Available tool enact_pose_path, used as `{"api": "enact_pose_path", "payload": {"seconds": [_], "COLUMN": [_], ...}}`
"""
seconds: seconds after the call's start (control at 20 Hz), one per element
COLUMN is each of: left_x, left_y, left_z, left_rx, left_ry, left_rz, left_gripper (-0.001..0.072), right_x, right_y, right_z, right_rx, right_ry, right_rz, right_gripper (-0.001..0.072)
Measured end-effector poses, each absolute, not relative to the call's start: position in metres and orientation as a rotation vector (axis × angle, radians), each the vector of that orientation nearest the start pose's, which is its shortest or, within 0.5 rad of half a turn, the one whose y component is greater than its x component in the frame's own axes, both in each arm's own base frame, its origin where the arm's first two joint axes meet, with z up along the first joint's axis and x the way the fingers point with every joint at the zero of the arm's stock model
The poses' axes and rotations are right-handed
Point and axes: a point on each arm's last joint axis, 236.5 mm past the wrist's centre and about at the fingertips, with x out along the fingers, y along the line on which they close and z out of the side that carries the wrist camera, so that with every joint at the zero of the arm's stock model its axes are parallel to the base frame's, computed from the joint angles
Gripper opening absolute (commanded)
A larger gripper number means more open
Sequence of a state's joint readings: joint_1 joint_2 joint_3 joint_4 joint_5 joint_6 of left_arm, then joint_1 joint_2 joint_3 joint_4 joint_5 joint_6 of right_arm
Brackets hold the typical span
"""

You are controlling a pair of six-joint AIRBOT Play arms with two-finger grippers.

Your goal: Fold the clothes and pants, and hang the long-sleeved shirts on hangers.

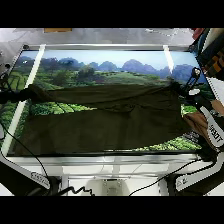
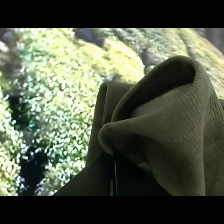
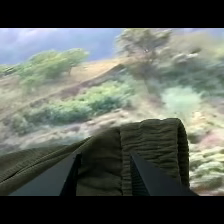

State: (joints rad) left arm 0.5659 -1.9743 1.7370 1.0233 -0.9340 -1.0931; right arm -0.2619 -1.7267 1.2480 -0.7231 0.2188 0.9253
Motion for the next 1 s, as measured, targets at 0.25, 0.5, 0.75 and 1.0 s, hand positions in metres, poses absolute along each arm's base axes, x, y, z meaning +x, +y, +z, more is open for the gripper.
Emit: {"api": "enact_pose_path", "payload": {"seconds": [0.25,0.5,0.75,1.0], "left_x": [0.525,0.517,0.531,0.569], "left_y": [0.212,0.198,0.202,0.199], "left_z": [-0.069,-0.03,0.057,0.152], "left_rx": [-0.425,-0.419,-0.363,-0.369], "left_ry": [1.014,1.005,0.809,0.5], "left_rz": [0.019,-0.028,0.007,0.037], "left_gripper": [0.0015,0.0014,0.001,0.0009], "right_x": [0.576,0.576,0.576,0.576], "right_y": [-0.115,-0.114,-0.114,-0.114], "right_z": [-0.039,-0.039,-0.039,-0.036], "right_rx": [0.316,0.316,0.317,0.316], "right_ry": [0.601,0.602,0.604,0.599], "right_rz": [-0.153,-0.152,-0.151,-0.151], "right_gripper": [0.0342,0.0342,0.0341,0.0319]}}
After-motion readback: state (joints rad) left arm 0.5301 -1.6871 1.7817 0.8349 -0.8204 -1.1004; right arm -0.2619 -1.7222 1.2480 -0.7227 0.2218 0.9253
